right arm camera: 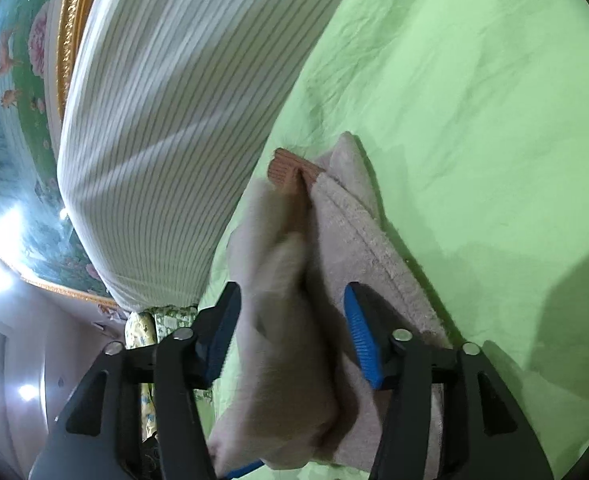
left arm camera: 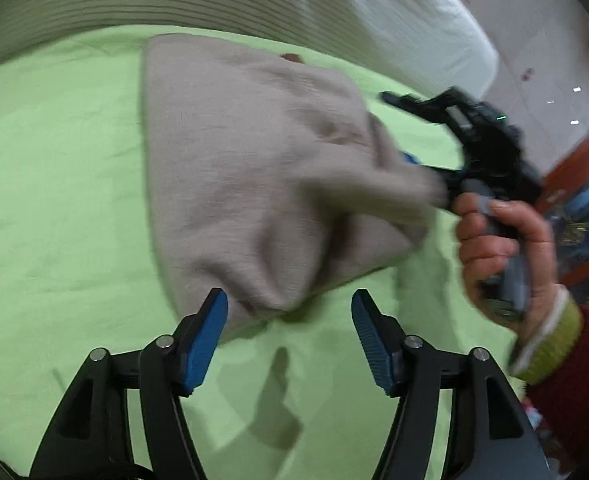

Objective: Fold small clothes

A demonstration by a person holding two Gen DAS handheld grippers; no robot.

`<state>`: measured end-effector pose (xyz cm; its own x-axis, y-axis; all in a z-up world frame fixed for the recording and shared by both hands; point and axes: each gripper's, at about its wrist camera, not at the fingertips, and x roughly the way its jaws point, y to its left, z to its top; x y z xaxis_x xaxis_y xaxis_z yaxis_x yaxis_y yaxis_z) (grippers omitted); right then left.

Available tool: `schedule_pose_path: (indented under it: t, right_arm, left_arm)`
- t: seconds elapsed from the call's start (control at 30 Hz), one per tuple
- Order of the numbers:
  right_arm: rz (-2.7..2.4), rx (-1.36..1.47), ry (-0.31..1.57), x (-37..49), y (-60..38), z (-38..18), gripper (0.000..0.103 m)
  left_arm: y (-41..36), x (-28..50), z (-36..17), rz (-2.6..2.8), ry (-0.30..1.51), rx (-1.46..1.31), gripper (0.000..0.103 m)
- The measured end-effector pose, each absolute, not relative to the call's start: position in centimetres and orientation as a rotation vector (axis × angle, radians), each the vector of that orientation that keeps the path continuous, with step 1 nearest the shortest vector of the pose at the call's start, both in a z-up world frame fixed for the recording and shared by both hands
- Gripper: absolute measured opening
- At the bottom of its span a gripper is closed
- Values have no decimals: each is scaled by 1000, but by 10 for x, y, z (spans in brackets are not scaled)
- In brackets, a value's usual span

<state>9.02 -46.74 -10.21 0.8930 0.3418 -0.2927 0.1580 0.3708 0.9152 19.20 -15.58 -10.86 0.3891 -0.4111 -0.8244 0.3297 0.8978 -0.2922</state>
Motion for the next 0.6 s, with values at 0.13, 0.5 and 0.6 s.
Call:
schedule_pose_path:
  t: [0.13,0.5,0.6]
  right_arm:
    - [117,1169,491,93,-464,-96,62]
    - [32,724,691,155,-433,-56,41]
    - [54,592,698,167,-425,-32,16]
  left_arm:
    - [-162,199,-121,-419,1064,-23,65]
    - [-175,203,-141,-339,1025,126,65]
    - [-178,200,-140,-352,1023,126,64]
